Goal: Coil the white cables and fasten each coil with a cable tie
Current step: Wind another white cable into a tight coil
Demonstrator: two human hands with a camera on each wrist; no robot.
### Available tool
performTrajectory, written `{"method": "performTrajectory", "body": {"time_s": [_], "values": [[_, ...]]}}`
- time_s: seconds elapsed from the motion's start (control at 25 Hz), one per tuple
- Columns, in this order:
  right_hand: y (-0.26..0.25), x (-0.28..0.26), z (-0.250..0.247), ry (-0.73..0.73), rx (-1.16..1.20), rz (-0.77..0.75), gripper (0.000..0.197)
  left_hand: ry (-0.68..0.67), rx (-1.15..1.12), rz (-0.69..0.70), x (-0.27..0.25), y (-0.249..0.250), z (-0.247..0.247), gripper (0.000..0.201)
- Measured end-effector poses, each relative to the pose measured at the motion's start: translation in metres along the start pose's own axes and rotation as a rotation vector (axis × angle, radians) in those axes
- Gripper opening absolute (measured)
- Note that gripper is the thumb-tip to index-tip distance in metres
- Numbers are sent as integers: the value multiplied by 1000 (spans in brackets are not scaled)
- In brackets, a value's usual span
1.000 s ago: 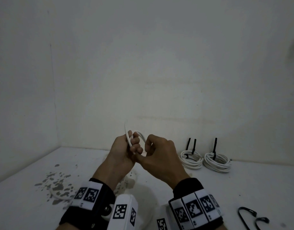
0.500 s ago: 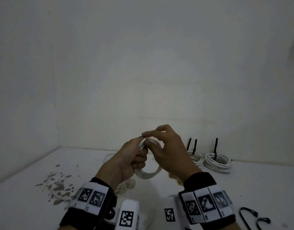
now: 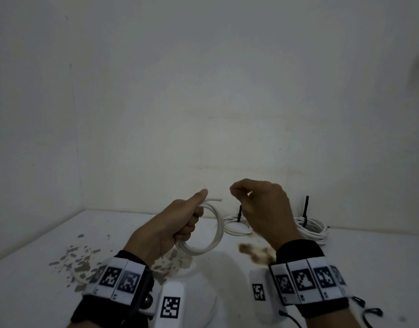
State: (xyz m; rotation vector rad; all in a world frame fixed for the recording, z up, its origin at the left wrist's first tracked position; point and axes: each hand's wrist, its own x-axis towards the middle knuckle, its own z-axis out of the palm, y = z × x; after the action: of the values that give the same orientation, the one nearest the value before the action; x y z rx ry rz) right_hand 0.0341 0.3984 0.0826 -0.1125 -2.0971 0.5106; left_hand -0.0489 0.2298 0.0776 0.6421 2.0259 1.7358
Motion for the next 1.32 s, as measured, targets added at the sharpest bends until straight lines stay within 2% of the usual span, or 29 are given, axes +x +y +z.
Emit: {"method": "performTrajectory", "body": {"time_s": [0.08,0.16,0.24,0.32,0.52,0.68,0.76,0.84,0.92,1.04,1.12,1.2,1.32], "values": [[1,-1,-3,-139,175,-17,15,-12,-16,9,0,1,-2,51],[-6,-5,0,-259,226,-75,28,-45,0,16,-1,3,0,53],[-9,-7,5,-294,134,-117,28,-96,-17,5,-4,3,1,58],[-9,-7,6,-333,92,-92,22,-133,-40,-20,-7,2,-3,65],[-18,-9,9,-410,178,-84,20,-187,18,-54,-9,3,-3,67],[-16,-10,3,-598,209,-67,29,-153,2,-77,-9,3,-1,66],[-13,-12,5,-575,193,-72,25,-95,24,-78,-8,3,1,63],[-13,-12,7,-548,258,27,17,-27,96,-34,-5,1,4,60],[-14,-10,6,-607,465,226,16,32,134,33,-1,-1,5,59],[-13,-9,6,-665,760,453,21,26,66,83,2,-3,7,65],[-13,-10,7,-651,851,486,15,5,25,106,1,-3,8,61],[-12,-11,7,-631,838,446,12,-38,23,145,0,-2,6,56],[-10,-9,2,-559,861,458,12,-137,71,273,-1,-5,0,50]]}}
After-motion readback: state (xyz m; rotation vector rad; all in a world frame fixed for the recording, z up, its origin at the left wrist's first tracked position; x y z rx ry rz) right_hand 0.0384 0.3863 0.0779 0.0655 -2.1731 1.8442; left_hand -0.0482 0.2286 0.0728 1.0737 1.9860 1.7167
